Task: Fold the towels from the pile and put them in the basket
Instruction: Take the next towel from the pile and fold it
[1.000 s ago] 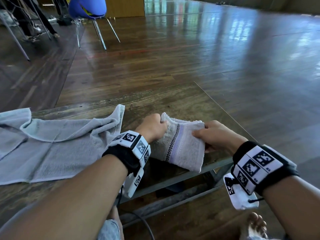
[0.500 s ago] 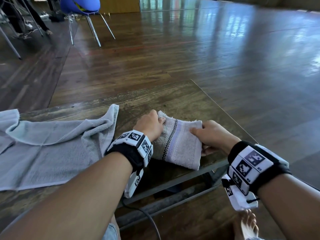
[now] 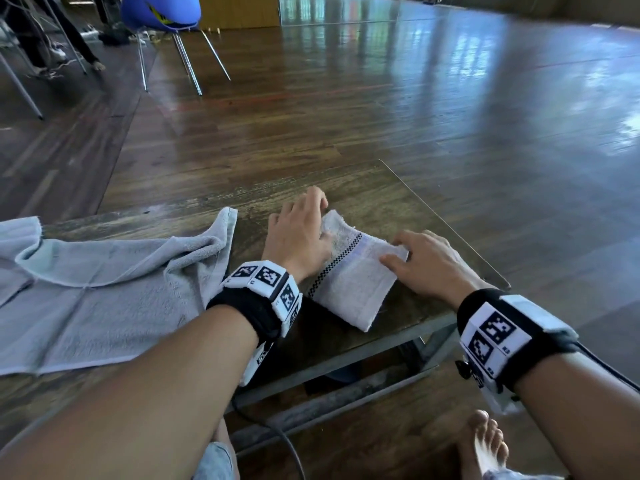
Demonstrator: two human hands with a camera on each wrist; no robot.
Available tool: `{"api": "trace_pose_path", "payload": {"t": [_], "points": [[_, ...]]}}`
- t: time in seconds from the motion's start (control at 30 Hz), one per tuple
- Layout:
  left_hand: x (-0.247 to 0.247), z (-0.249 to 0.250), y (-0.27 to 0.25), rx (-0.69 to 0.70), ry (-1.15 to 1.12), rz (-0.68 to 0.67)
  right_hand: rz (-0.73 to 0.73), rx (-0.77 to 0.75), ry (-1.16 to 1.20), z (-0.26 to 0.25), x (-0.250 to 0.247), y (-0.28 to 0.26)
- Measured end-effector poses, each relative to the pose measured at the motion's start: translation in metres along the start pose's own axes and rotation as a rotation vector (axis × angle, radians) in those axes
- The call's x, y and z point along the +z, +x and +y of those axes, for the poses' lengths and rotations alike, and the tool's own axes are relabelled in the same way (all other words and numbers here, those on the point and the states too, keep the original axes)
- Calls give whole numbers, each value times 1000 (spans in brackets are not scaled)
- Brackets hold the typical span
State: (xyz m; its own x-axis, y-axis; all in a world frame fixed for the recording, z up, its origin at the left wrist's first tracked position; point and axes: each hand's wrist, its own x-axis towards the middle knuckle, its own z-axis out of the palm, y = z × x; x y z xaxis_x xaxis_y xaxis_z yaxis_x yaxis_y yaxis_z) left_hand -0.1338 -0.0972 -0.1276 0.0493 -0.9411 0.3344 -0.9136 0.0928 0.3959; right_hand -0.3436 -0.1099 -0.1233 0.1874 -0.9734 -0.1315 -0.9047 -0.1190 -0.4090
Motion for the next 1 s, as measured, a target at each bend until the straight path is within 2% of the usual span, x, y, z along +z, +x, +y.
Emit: {"api": "trace_pose_path", "payload": {"t": [0.03, 0.07, 0.17, 0.27, 0.33, 0.4, 0.6, 0.77, 0.87, 1.0], "points": [[-2, 2, -1, 45, 41, -15, -7, -3, -6, -1, -1, -1], [-5, 5, -2, 73, 49, -97, -10, -1, -2, -3, -1, -1], [-9, 16, -10, 125, 37, -457, -93, -8, 71, -5, -4, 0], [-8, 19, -18, 170, 220, -539, -323, 98, 314, -5, -7, -6], [-11, 18, -22, 165, 244, -567, -352, 111, 357, -3, -9, -9], [-15, 16, -30, 173, 196, -584, -308, 87, 340, 0, -8, -11], [-18, 21, -50, 255, 71, -515, -269, 49, 392, 4, -6, -12], [-9, 33, -57, 322, 131, -562, -236, 34, 410, 10, -4, -15], [-3, 40, -55, 284, 108, -576, -238, 28, 401, 12, -2, -18], [1, 41, -52, 269, -42, -438, -220, 9, 409, 13, 0, -19]]}}
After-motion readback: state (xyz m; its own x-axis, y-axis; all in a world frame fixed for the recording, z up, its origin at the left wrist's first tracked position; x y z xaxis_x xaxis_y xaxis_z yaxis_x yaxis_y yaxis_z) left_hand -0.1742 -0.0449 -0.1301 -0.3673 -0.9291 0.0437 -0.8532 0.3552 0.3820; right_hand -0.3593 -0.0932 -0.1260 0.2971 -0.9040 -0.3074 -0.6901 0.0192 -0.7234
